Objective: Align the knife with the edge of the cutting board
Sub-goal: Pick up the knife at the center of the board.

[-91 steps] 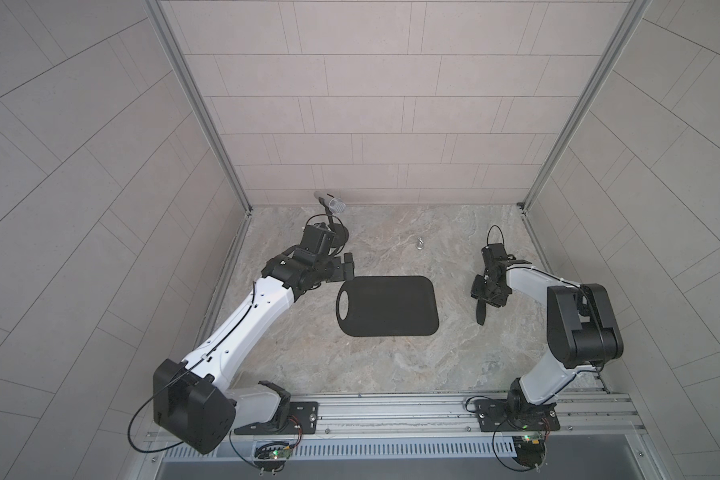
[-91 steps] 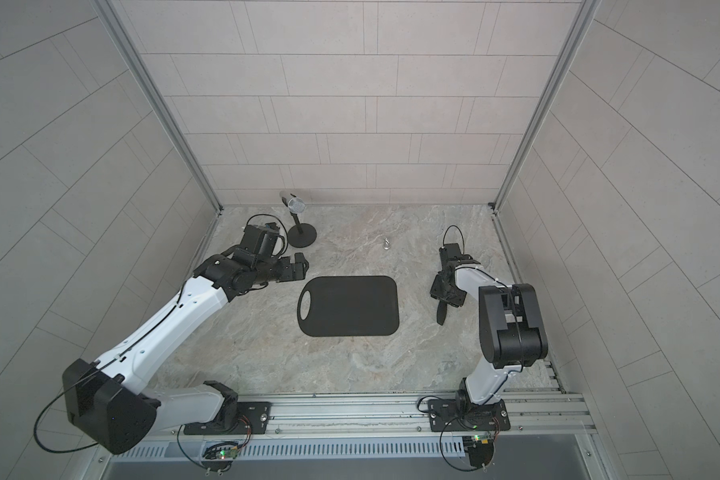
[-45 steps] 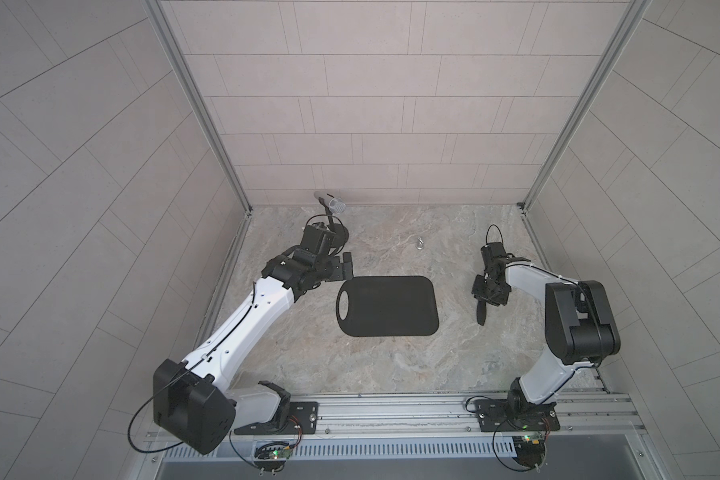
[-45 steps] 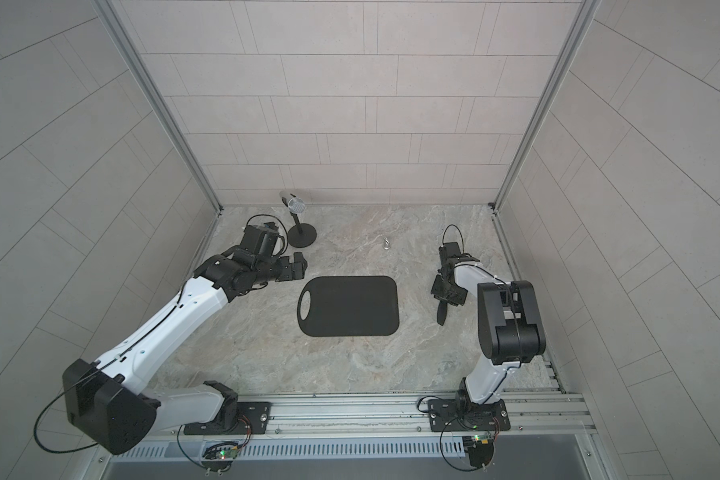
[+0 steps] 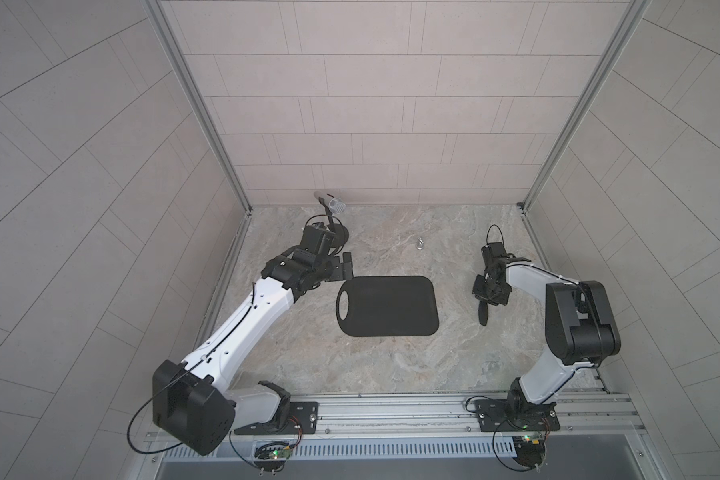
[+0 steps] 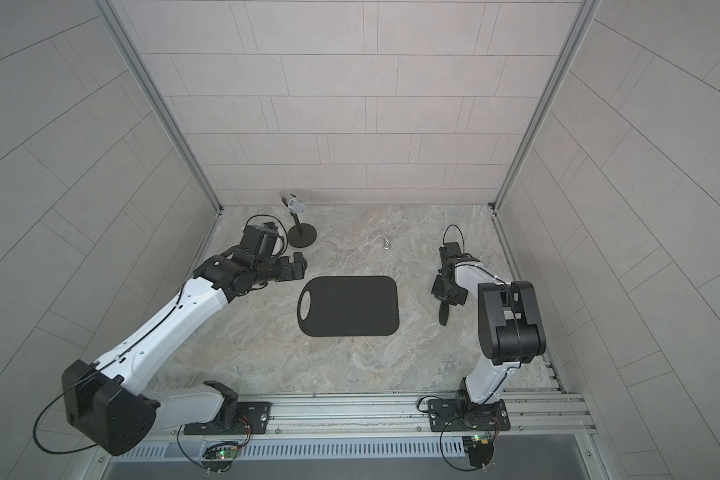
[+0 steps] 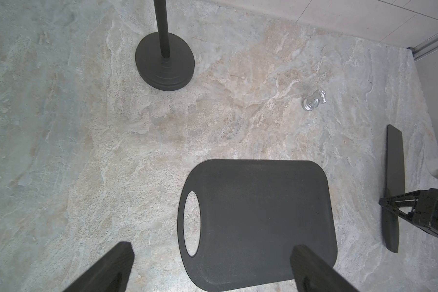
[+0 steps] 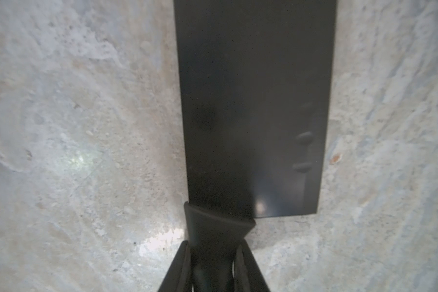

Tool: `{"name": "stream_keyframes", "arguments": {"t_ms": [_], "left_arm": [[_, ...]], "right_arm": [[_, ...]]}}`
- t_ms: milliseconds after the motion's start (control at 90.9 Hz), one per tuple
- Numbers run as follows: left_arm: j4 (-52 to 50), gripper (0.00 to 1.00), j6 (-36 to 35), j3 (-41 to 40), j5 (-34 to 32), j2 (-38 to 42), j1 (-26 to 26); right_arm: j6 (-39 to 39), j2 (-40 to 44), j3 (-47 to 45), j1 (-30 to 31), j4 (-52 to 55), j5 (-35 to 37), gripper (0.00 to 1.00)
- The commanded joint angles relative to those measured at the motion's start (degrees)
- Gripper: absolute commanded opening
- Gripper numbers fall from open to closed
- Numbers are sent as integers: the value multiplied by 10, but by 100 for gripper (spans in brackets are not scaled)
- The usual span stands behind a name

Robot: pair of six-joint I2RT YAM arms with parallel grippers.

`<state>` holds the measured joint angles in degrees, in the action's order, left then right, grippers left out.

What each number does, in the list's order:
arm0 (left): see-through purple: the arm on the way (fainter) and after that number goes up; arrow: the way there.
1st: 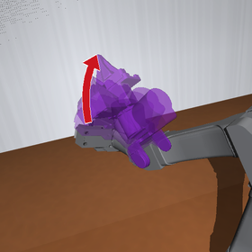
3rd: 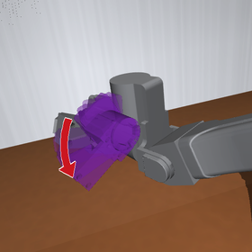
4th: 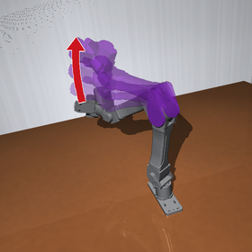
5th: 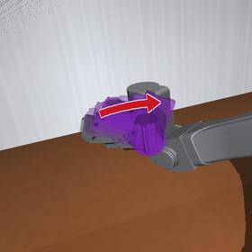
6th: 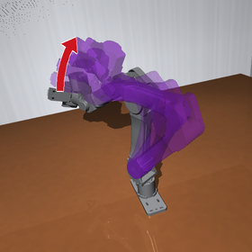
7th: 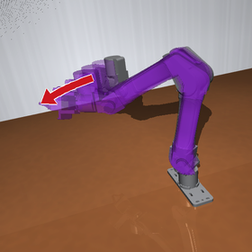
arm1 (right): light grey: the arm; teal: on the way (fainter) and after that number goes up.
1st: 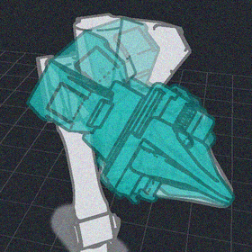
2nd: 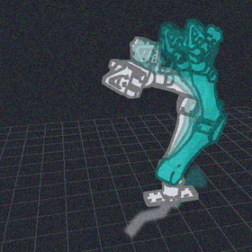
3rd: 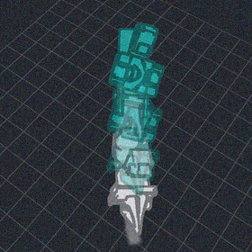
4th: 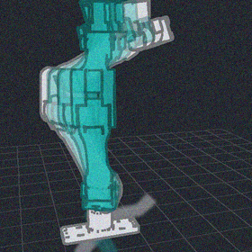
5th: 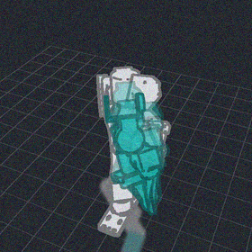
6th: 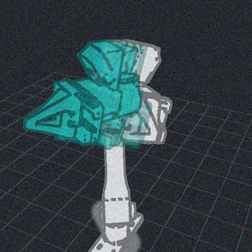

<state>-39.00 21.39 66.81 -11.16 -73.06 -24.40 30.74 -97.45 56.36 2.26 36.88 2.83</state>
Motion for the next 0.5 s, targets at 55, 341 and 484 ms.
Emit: {"name": "stream_keyframes", "arguments": {"t_ms": [55,341,484], "left_arm": [[5,100,0,-8,-1,12,2],[9,100,2,-12,-8,12,7],[10,100,4,-13,-5,12,13]], "right_arm": [[-3,-24,-26,12,14,-45,18],[-9,-25,-7,74,28,-48,9],[-9,-25,-2,104,42,-31,16]]}}
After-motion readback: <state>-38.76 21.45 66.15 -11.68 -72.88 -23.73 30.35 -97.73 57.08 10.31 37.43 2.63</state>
